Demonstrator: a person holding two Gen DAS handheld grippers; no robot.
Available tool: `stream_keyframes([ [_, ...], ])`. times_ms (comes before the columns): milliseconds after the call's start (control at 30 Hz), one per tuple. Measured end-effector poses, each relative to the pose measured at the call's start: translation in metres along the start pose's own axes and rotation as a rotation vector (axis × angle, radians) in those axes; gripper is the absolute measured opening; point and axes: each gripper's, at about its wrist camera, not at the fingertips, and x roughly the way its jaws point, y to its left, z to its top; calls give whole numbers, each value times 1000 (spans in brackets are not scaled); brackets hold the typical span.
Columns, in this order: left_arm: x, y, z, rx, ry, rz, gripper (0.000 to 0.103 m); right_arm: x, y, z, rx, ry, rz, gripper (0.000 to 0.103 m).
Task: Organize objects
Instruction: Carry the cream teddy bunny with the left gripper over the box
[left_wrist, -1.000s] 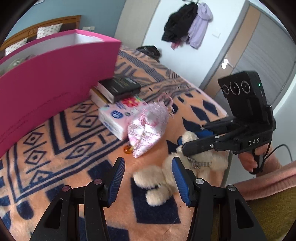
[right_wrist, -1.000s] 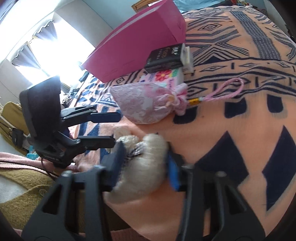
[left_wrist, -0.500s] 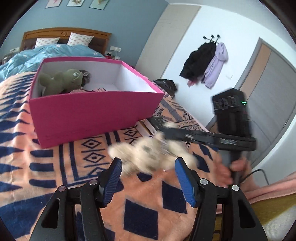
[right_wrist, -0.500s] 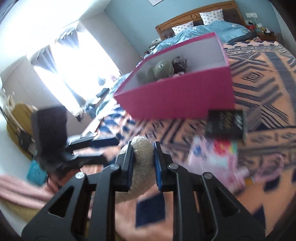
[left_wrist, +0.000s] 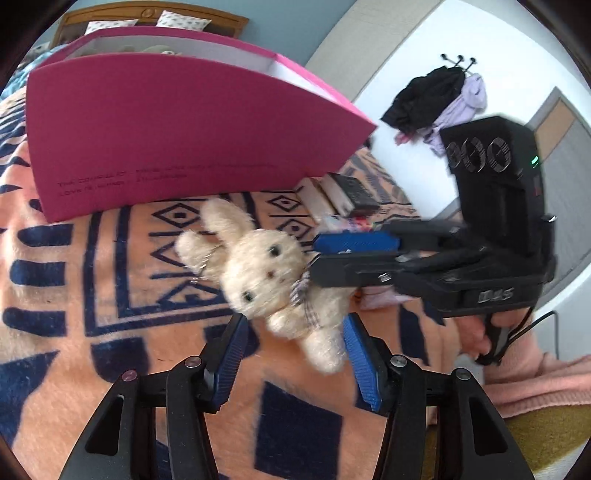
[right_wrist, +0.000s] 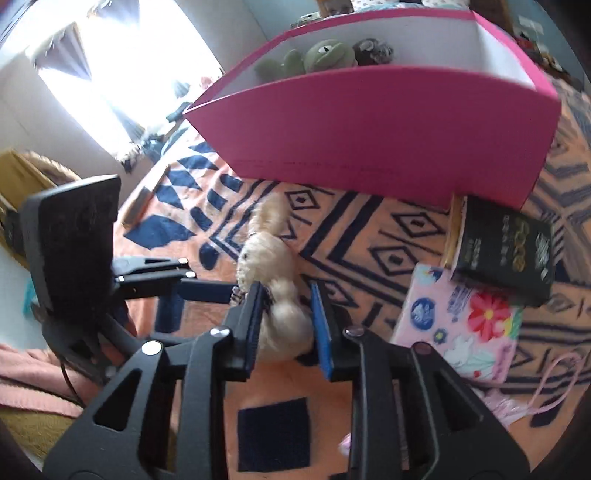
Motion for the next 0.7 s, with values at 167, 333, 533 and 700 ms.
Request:
stream_keyframes([
  [167, 4, 2, 1, -10, 1, -5, 54, 13, -3, 19, -61, 36, 32, 54],
  [333, 8, -1, 6, -2, -6, -6, 54, 33, -3, 22, -76, 76, 86, 35],
  [533, -5, -20, 29, 49, -68, -43, 49, -10, 5, 23, -98, -27, 77, 29],
  [700, -22, -46, 66, 144, -139, -28, 49, -54, 16, 39, -157, -156, 32, 29],
])
